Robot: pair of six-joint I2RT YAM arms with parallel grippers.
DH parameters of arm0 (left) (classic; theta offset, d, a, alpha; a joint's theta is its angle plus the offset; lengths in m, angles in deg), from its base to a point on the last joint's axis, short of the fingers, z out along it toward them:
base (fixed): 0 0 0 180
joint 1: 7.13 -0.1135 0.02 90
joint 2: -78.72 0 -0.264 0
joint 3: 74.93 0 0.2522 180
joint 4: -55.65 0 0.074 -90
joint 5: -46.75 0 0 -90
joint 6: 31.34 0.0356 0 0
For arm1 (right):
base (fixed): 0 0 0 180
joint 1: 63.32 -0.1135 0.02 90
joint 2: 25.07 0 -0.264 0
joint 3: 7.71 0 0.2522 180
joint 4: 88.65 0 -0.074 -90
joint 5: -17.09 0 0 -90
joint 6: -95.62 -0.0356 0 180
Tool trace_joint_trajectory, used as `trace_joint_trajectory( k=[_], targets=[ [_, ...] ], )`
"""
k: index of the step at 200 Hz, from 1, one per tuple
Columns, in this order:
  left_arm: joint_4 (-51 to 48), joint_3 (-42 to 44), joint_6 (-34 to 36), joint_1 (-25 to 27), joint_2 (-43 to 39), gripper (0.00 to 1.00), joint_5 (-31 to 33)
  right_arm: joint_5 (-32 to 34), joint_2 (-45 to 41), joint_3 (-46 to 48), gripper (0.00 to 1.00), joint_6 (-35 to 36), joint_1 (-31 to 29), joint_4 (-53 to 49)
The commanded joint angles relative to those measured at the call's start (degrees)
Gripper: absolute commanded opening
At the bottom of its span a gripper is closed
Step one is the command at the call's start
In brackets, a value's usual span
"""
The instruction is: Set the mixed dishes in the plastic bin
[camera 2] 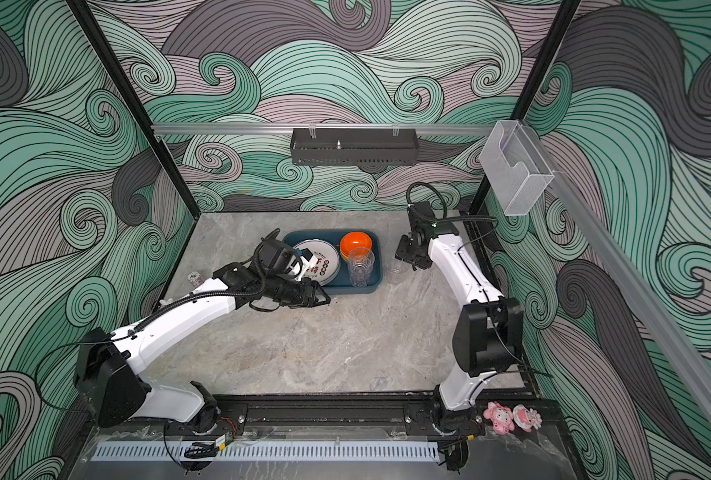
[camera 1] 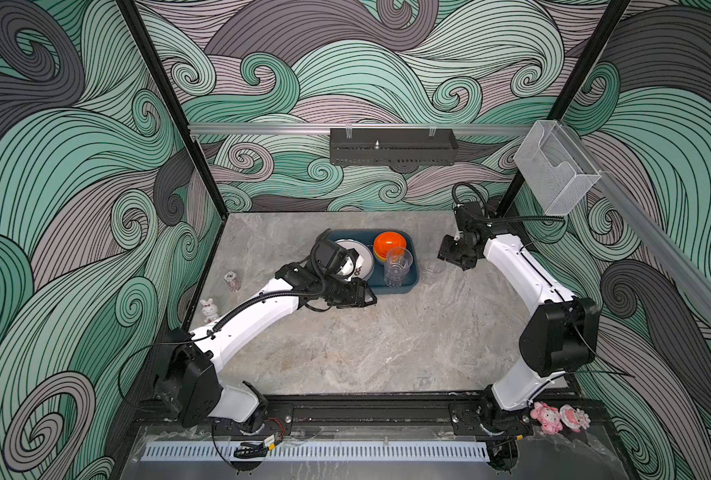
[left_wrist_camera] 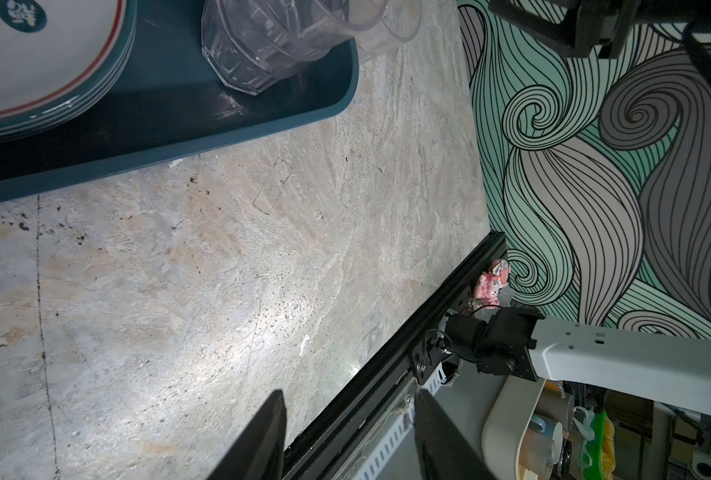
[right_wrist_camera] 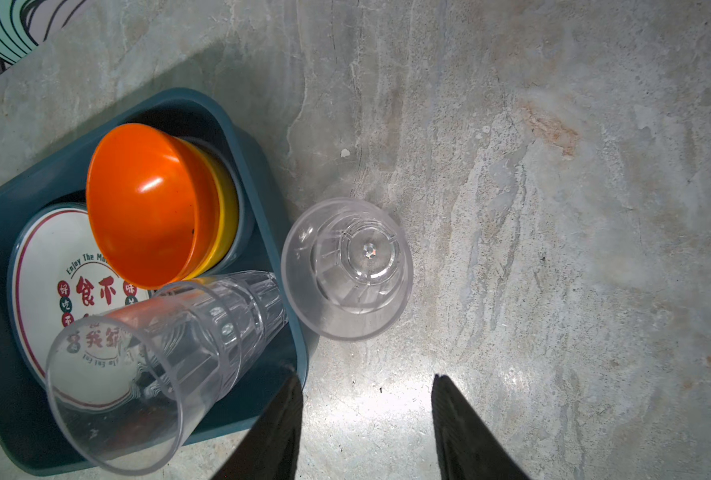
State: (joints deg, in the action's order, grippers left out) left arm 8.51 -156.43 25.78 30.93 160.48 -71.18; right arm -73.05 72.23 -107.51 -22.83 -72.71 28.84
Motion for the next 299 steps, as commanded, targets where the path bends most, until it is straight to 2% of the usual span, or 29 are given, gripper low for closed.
trace_joint_trajectory(
  k=[1, 52, 115, 201, 299],
  targets=[
    [-0.84, -1.88, 1.48, 0.60, 1.60, 0.52, 0.01, -1.36, 1.78, 0.68, 0.53, -1.18, 1.18, 1.40],
    [-0.89, -1.23, 1.33, 0.77, 1.73, 0.52, 0.66, -2.45, 6.00, -0.79, 0.53, -2.05, 2.97, 1.63],
    [-0.80, -0.54, 0.93, 0.78, 2.44, 0.52, 1.27, -3.26, 10.12, -1.41, 0.46, -2.74, 3.76, 2.10],
    [-1.11, 0.15, 0.89, 0.70, 2.55, 0.51, 1.99, -4.35, 13.24, -0.49, 0.26, -2.81, 4.20, 3.13],
    [-1.07, 1.80, 0.89, 0.70, 1.30, 0.51, 2.32, -2.77, 11.20, 1.88, 0.01, -1.10, 4.27, 3.16]
  ],
)
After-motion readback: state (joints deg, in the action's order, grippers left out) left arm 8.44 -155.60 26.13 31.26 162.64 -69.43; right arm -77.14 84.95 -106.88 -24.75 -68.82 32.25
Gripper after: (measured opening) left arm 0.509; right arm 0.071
